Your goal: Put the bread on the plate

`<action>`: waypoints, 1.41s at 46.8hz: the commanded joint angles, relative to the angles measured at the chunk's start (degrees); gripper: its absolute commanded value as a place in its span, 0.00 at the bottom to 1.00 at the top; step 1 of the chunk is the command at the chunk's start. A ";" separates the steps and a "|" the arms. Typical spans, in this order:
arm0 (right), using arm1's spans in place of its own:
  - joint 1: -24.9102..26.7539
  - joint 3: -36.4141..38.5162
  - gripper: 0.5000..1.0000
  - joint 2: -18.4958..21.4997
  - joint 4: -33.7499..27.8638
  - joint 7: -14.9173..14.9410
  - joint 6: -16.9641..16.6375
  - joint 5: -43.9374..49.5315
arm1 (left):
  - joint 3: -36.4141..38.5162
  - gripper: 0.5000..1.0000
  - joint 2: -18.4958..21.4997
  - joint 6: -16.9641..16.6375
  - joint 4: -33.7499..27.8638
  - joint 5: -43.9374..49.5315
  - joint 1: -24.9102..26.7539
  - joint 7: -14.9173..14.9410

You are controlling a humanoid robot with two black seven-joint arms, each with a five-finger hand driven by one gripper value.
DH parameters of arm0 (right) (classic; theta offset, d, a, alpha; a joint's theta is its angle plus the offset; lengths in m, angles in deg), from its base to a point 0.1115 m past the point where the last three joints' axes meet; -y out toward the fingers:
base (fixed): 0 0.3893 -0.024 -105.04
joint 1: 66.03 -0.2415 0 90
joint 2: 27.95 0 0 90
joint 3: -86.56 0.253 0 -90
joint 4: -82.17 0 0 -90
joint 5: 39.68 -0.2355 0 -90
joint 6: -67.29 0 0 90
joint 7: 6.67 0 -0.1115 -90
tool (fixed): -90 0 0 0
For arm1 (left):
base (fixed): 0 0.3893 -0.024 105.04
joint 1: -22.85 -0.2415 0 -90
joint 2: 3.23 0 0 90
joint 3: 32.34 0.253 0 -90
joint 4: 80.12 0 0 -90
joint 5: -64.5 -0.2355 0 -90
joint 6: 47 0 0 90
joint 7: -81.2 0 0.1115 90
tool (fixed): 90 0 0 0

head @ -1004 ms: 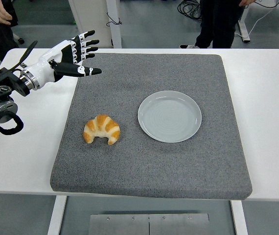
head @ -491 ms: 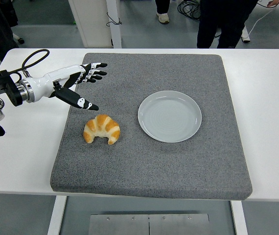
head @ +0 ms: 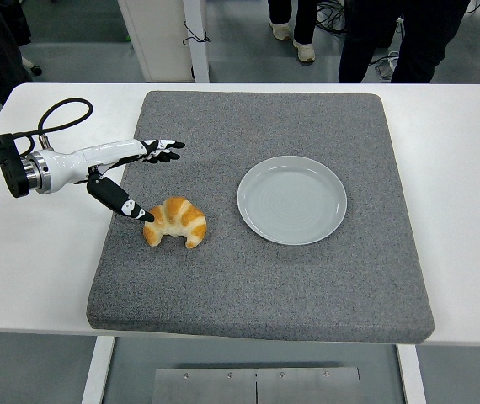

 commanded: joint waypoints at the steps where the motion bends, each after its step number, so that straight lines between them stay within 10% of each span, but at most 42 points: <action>1: 0.00 0.00 1.00 0.00 0.00 0.01 -0.03 0.00 | 0.06 0.94 -0.02 -0.10 -1.23 -1.44 -0.02 0.08; 19: 0.00 0.00 1.00 0.00 0.00 0.01 -0.04 0.00 | 0.14 0.94 -0.20 -1.85 -1.32 -5.40 -0.46 0.17; 30: 0.00 0.00 1.00 0.00 0.00 0.01 -0.04 0.00 | 6.47 0.94 -1.08 -11.78 -1.23 -5.40 -0.46 0.17; 66: 0.00 0.00 1.00 0.00 0.00 0.01 0.05 0.00 | 7.09 0.89 -4.86 -15.12 -0.79 -5.93 -2.21 0.44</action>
